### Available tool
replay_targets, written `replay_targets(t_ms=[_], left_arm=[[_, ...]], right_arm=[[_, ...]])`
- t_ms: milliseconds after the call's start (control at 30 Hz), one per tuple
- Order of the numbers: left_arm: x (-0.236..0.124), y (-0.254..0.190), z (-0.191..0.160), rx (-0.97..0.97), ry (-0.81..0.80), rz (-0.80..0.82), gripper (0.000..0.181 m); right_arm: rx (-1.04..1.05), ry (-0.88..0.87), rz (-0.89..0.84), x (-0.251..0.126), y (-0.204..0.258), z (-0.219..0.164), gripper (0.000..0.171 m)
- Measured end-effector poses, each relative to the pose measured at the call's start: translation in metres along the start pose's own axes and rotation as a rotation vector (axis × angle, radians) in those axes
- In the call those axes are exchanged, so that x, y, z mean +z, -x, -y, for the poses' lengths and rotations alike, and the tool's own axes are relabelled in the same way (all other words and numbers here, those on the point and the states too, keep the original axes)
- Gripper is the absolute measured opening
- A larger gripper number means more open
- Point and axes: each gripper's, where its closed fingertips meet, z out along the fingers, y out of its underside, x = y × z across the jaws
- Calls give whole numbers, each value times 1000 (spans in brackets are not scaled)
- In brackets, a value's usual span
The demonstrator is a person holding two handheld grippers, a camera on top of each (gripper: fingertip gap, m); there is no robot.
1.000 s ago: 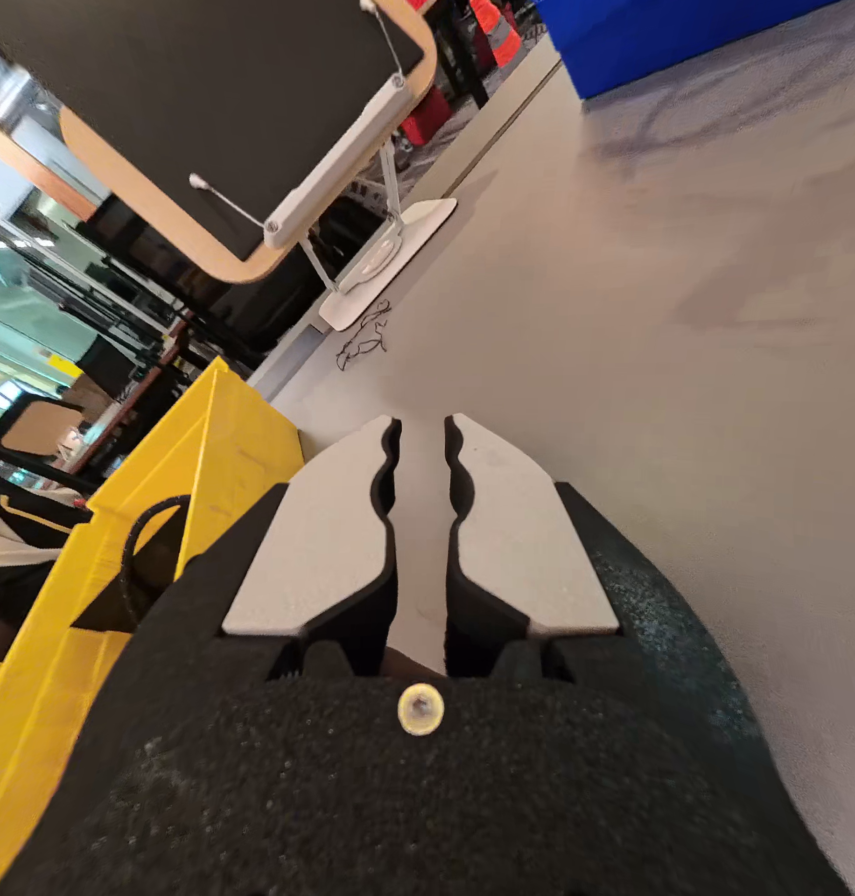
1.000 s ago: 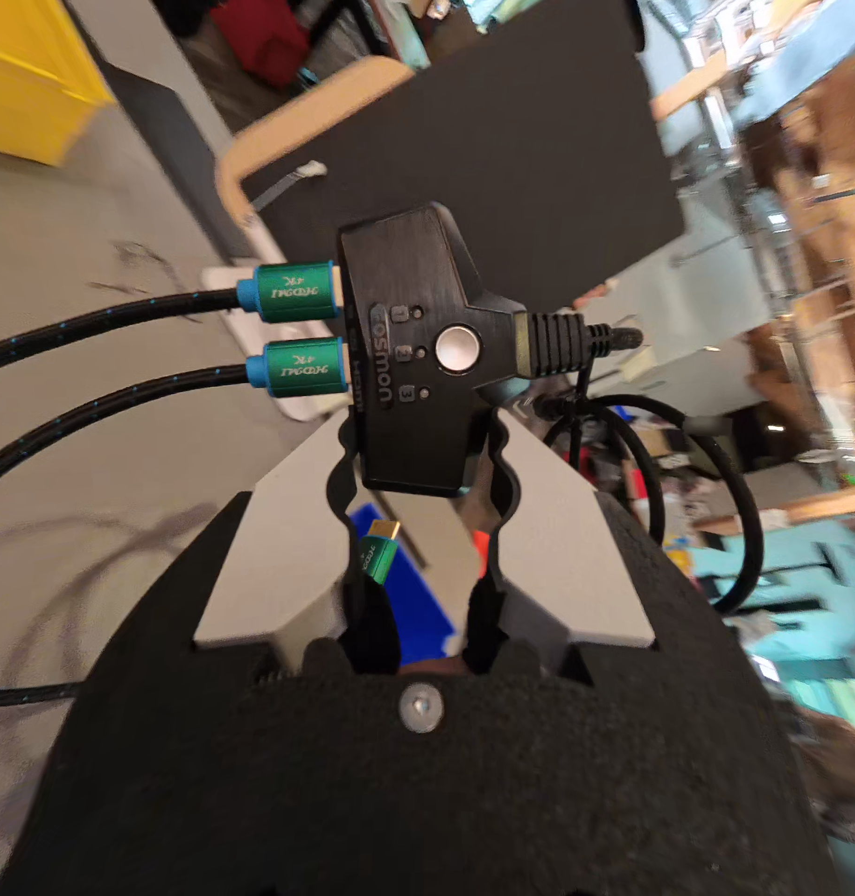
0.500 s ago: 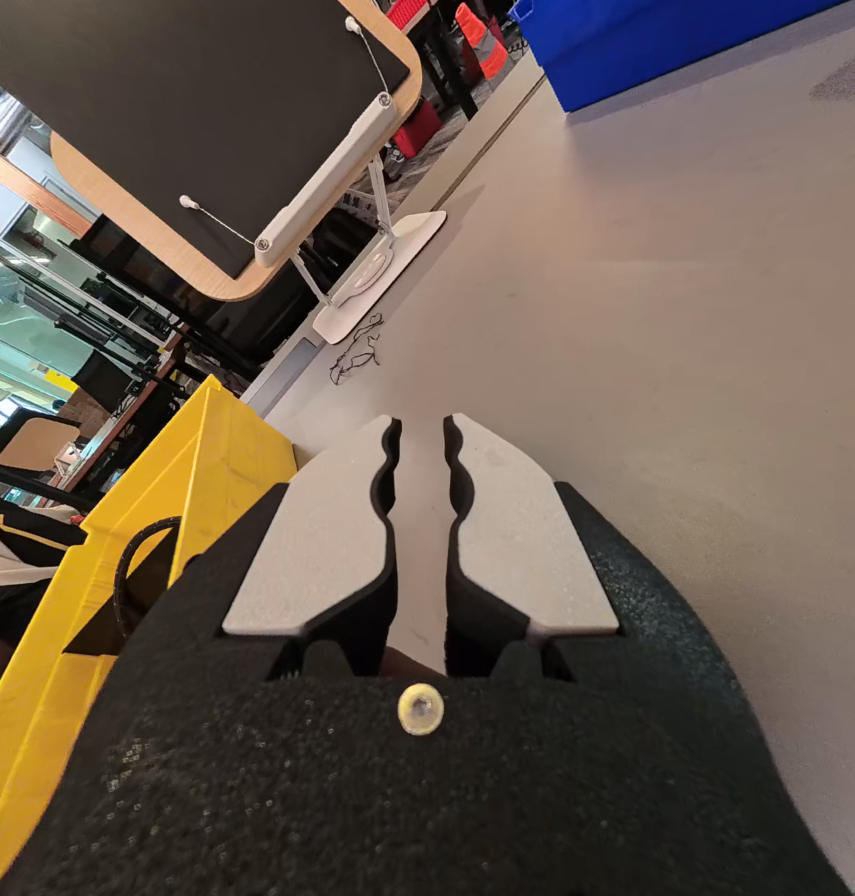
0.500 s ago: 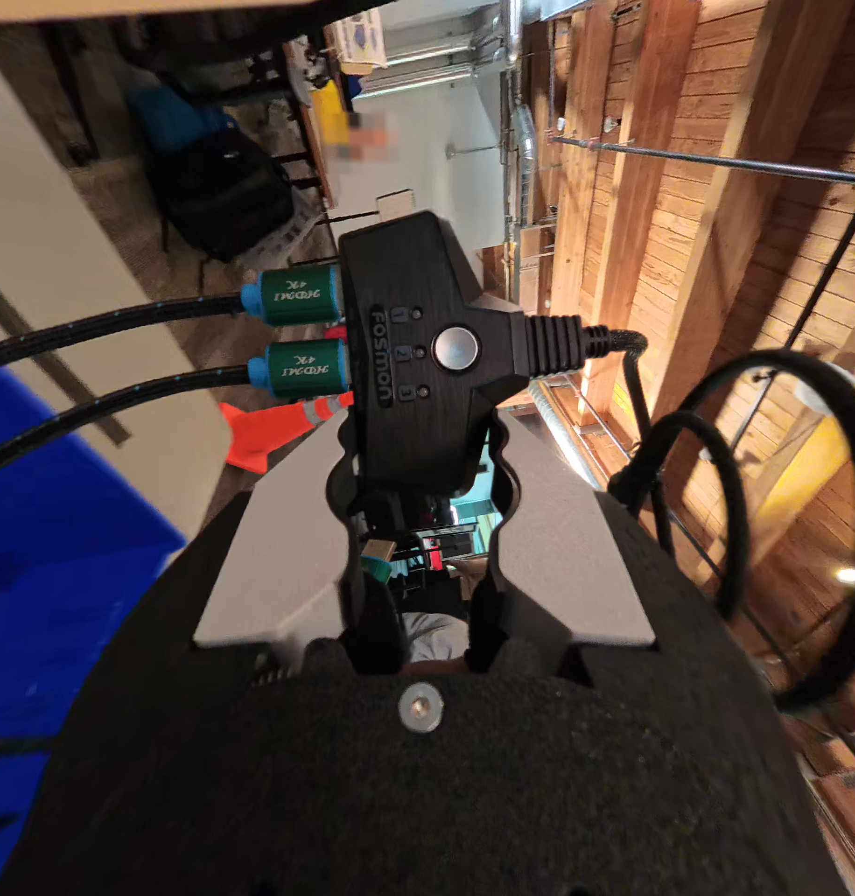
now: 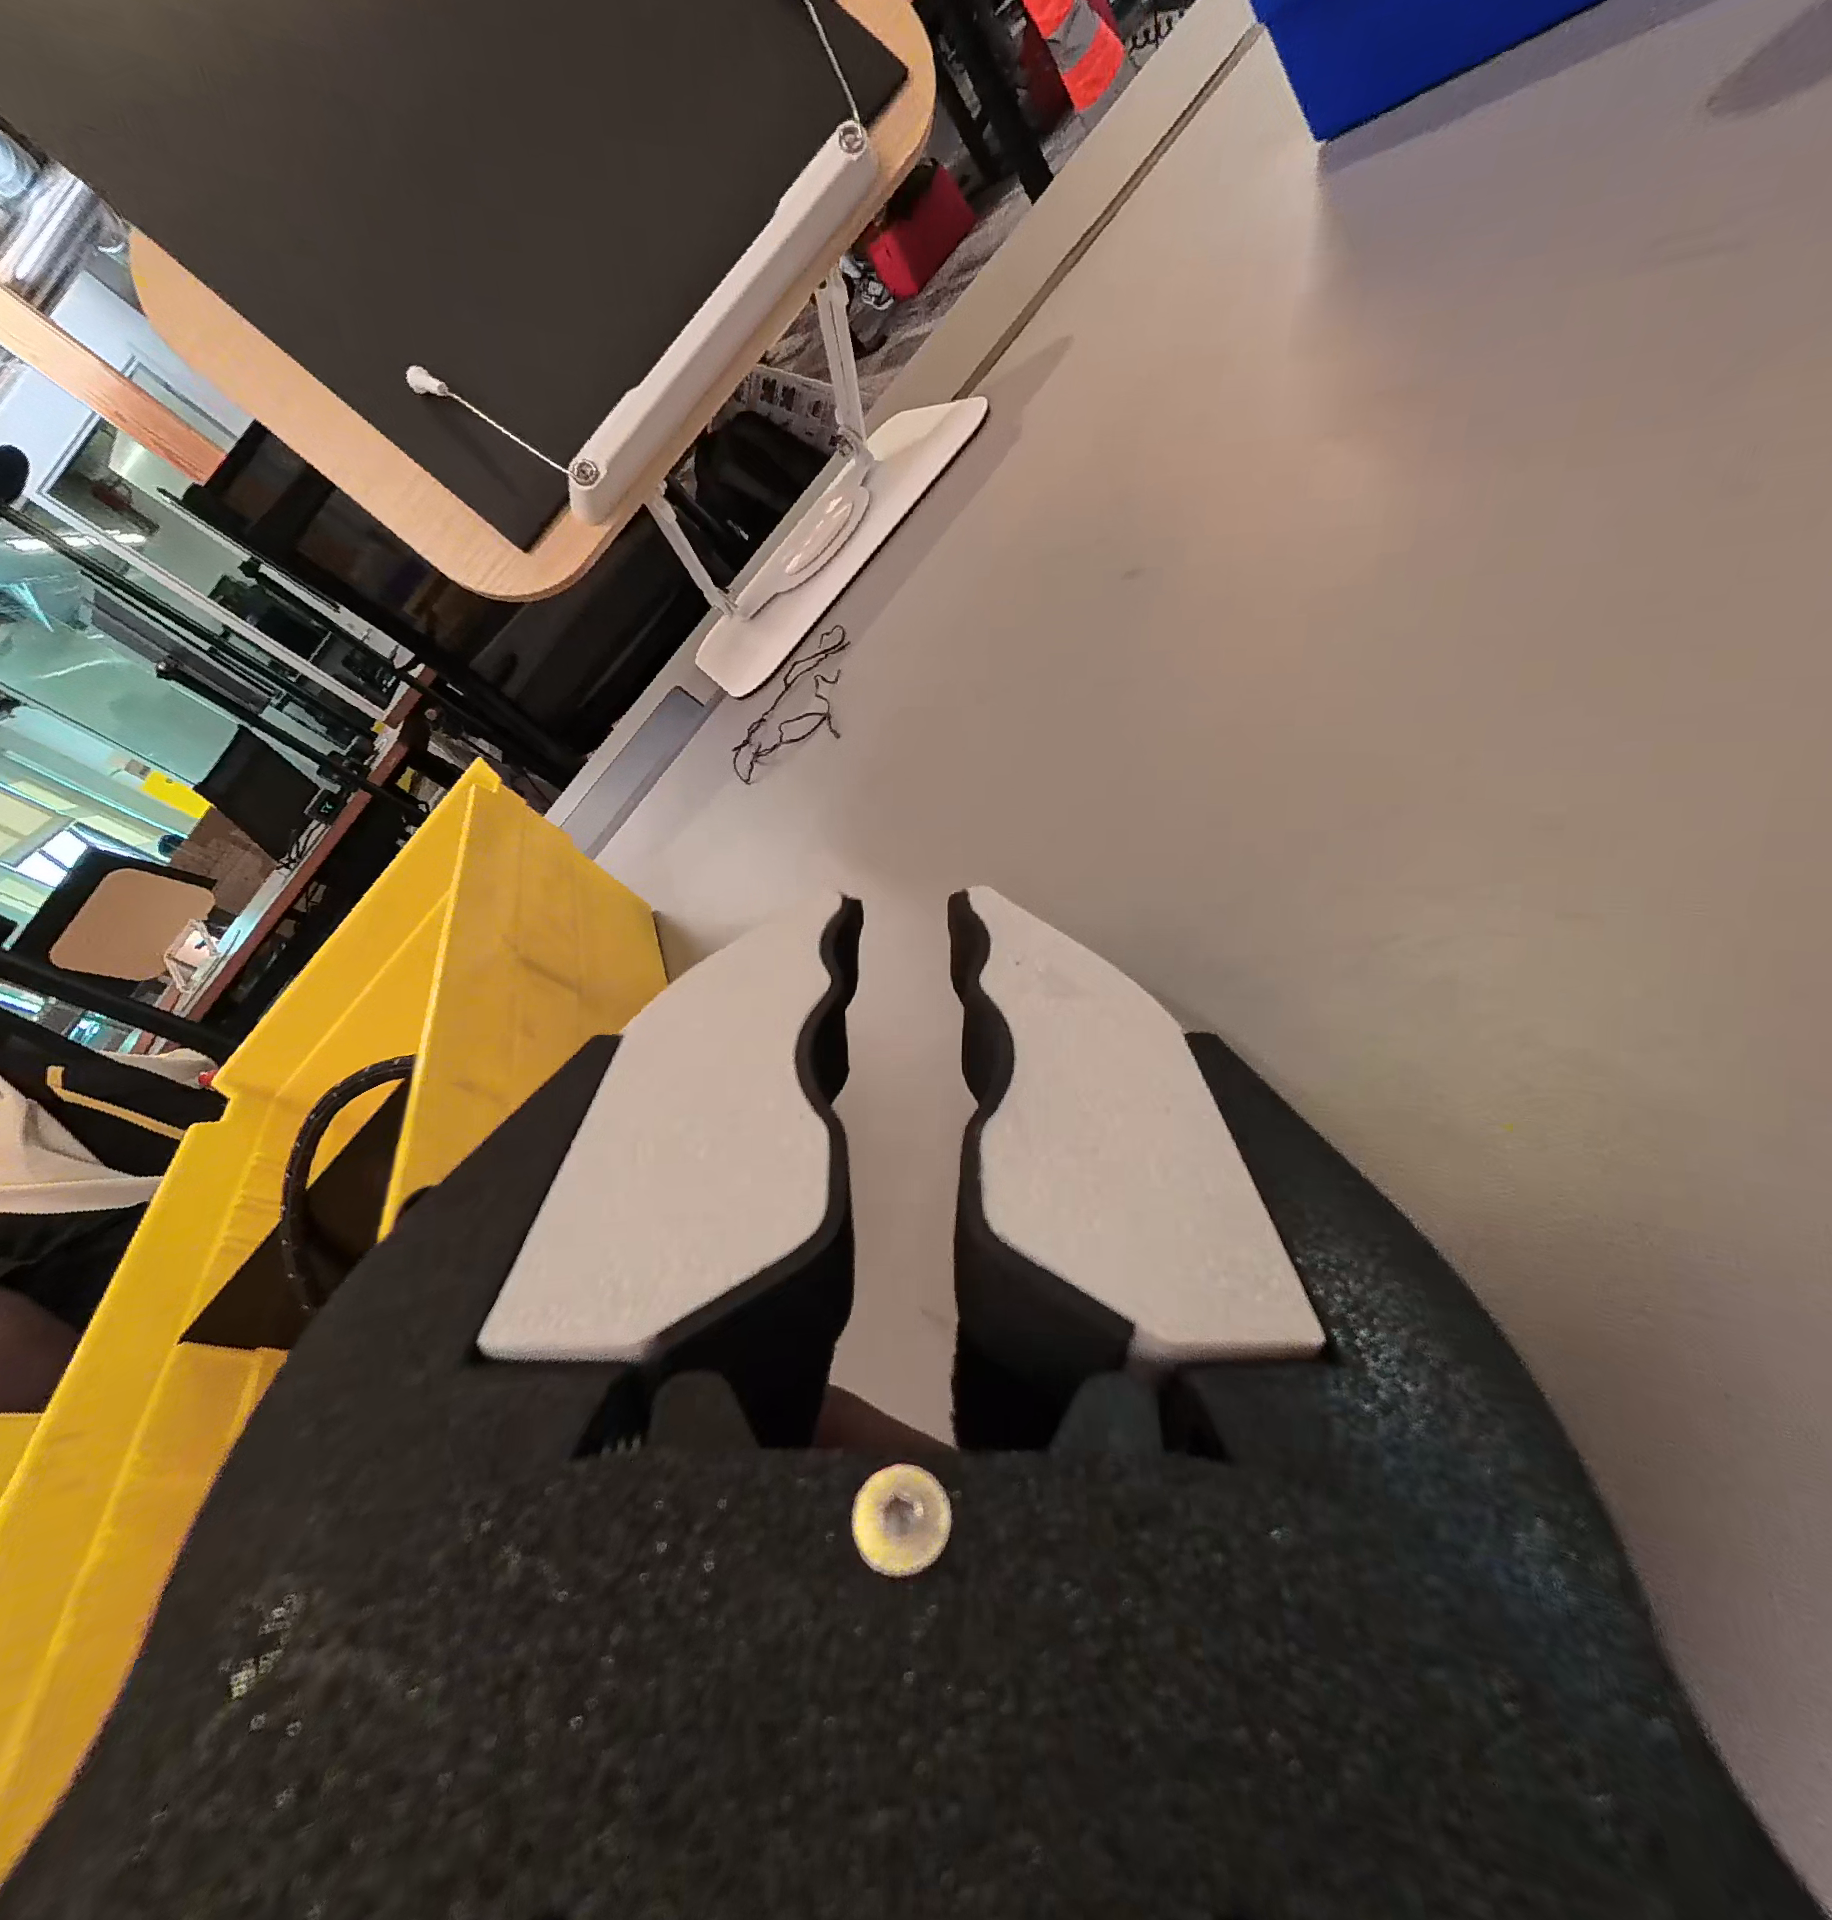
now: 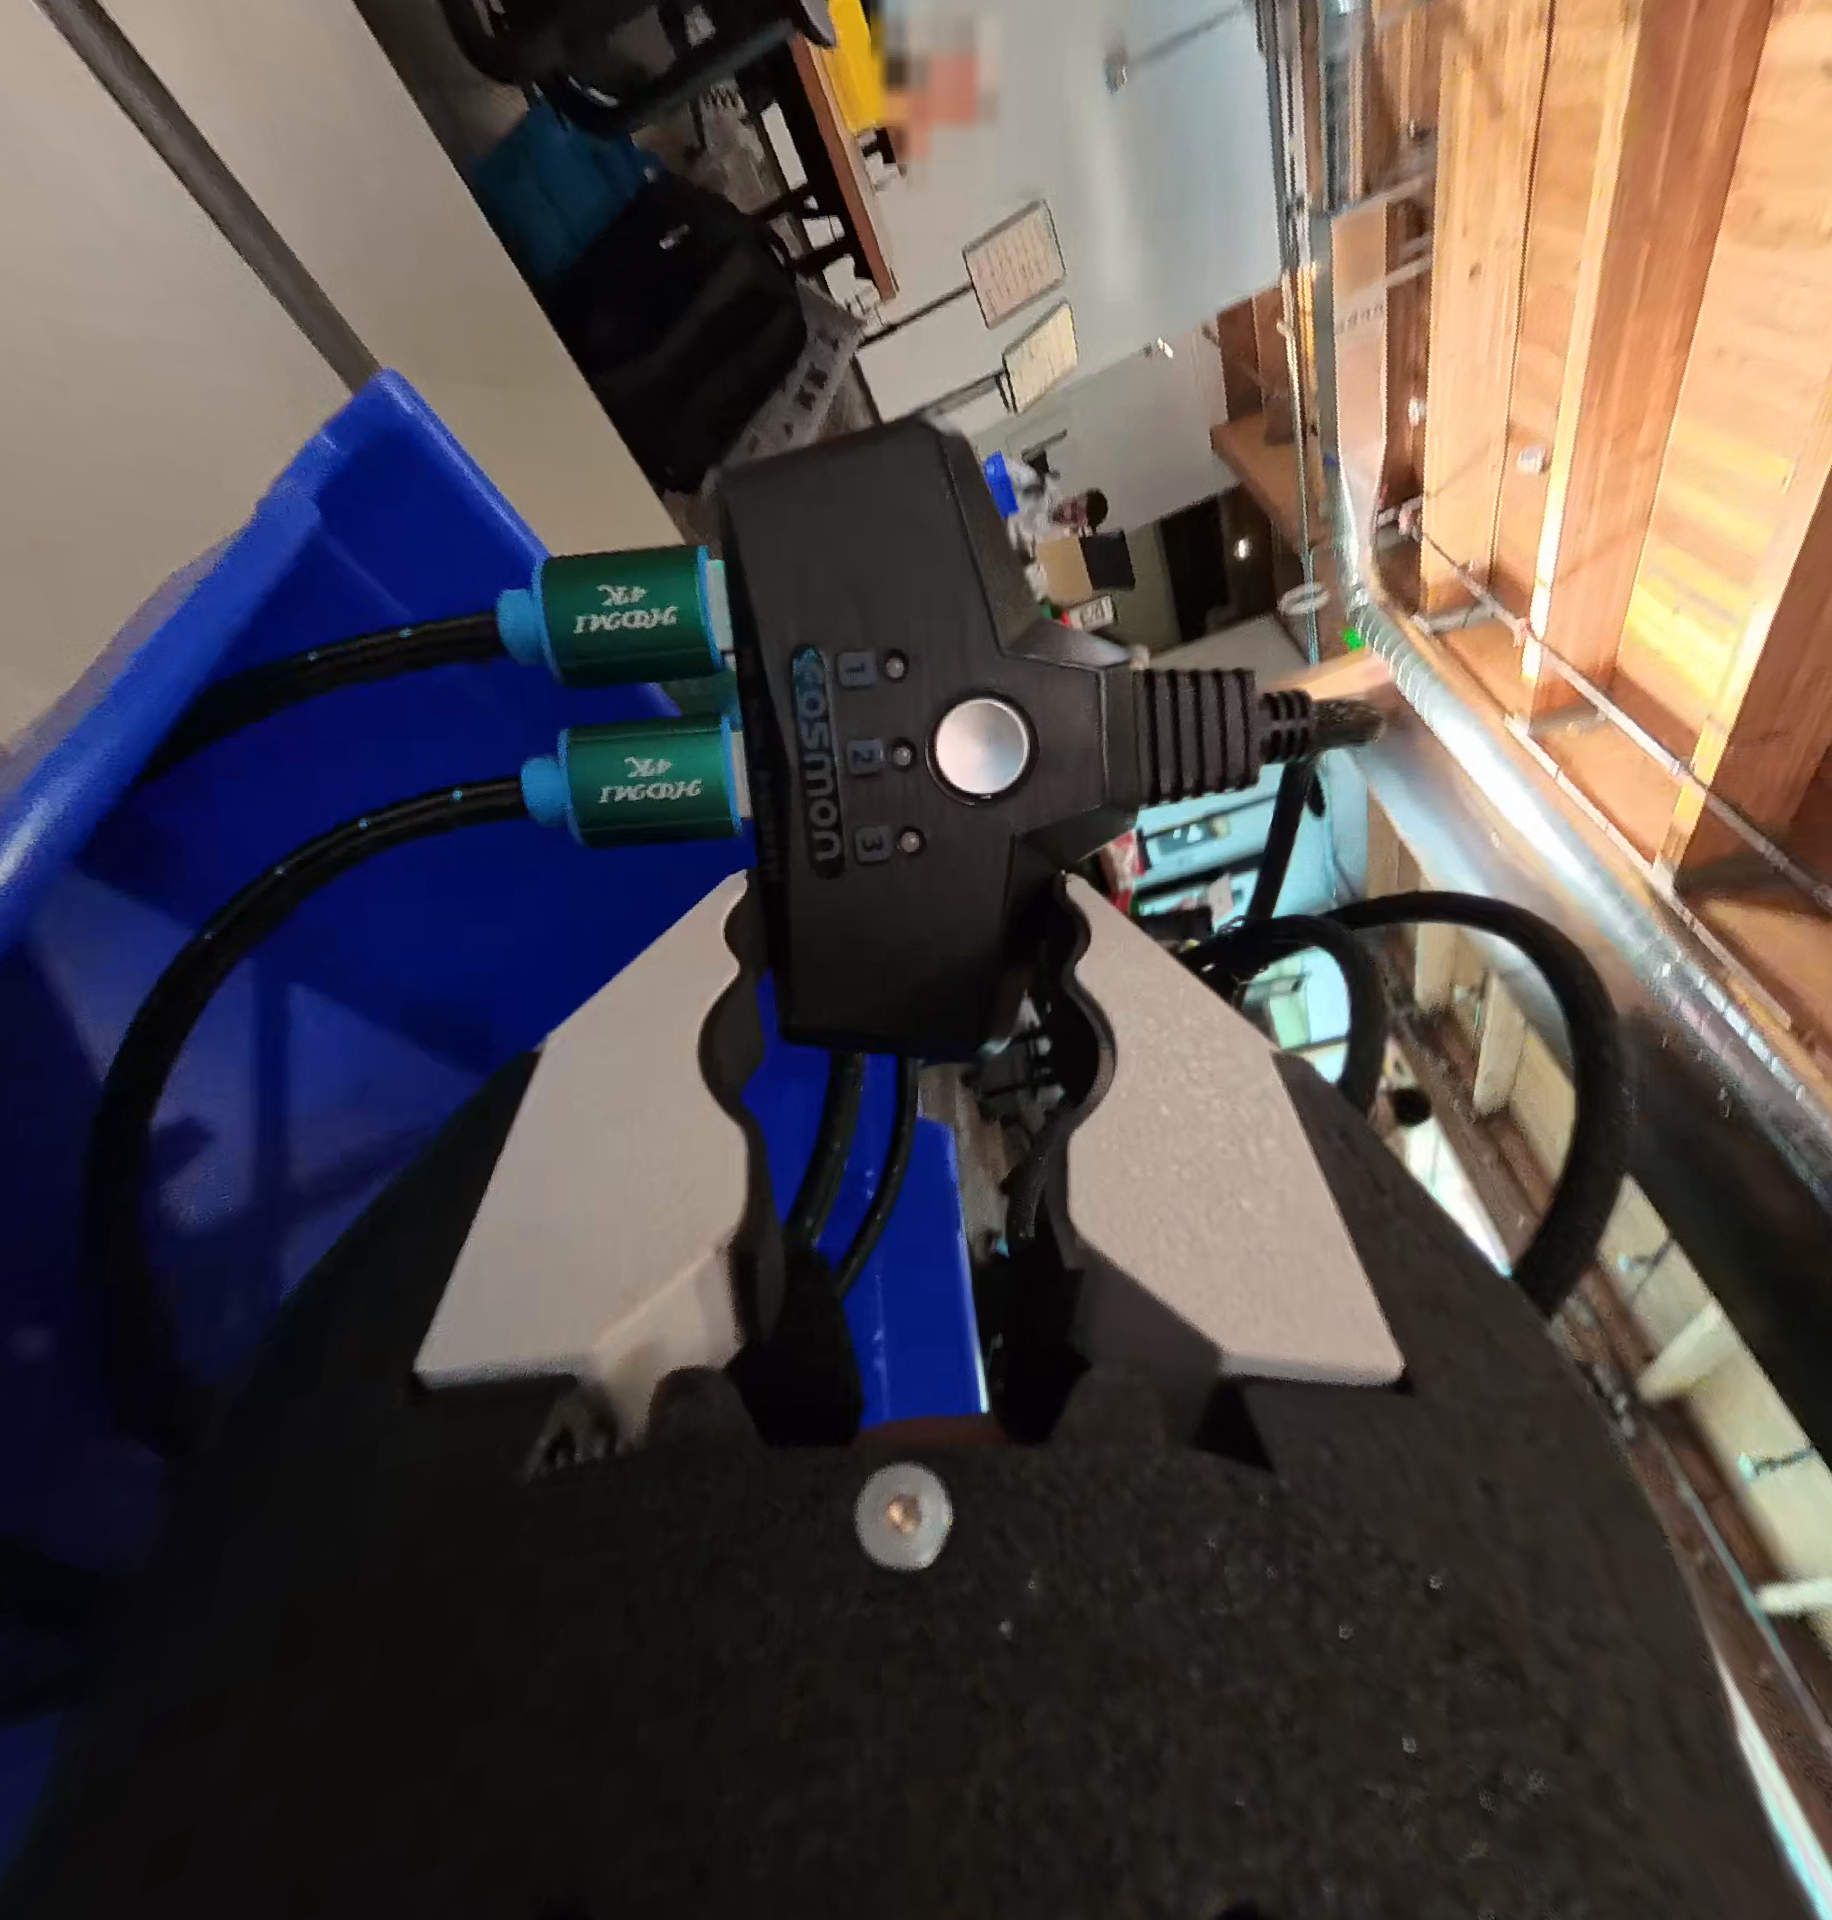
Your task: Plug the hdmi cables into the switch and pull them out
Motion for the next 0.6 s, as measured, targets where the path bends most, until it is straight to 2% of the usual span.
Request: replay_targets(t_ms=[233, 400, 533, 600], left_arm=[[2, -2, 1, 21, -5, 1, 16], [5, -5, 3, 26, -12, -12, 16], [6, -7, 8, 41, -25, -14, 16], [6, -9, 11, 44, -32, -18, 16]], right_arm=[[155, 150, -45, -28, -6, -23, 54], [186, 334, 120, -31, 24, -53, 56], [277, 558, 391, -30, 67, -88, 57], [240, 576, 429, -29, 71, -93, 56]])
